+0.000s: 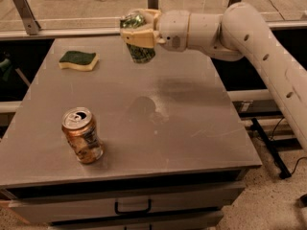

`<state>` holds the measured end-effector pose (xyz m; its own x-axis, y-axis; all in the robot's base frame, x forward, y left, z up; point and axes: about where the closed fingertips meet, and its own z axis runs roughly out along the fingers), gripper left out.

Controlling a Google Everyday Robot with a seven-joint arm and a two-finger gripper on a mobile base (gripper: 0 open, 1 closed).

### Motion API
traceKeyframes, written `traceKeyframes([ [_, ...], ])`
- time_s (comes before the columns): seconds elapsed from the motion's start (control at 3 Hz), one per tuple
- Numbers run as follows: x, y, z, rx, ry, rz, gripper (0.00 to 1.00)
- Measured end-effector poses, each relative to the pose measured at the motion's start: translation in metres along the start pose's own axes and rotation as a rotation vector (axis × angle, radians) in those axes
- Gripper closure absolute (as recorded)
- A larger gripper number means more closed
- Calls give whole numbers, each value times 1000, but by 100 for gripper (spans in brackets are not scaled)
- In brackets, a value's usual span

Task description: Place green can upright

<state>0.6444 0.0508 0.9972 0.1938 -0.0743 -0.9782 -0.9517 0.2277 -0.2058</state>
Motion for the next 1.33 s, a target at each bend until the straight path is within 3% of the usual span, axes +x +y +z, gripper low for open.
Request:
traceKeyframes([
  [0.33, 8, 17, 0, -63, -102, -37, 100],
  [1.0, 8, 21, 6, -71, -131, -48, 100],
  [1.33, 24, 21, -8, -71, -147, -57, 100],
])
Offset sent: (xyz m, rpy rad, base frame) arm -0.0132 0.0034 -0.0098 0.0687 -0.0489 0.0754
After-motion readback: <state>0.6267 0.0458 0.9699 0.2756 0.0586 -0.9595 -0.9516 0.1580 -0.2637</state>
